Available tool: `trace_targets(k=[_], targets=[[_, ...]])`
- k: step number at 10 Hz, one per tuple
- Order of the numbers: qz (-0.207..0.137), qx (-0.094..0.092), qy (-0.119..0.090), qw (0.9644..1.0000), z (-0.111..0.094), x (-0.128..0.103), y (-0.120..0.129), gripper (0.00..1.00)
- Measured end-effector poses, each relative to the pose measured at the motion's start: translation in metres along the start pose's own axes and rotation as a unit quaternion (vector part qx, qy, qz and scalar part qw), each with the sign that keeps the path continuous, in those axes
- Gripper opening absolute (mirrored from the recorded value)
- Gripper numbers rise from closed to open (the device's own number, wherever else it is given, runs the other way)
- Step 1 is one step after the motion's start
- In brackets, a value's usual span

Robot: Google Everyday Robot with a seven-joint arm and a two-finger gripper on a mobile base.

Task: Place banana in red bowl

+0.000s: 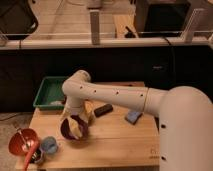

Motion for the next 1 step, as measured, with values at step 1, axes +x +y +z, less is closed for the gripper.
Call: trace_targets(k=[1], targets=[[-0.001, 0.0, 0.0, 1.0, 0.0002, -0.0003, -0.0006, 0.8]])
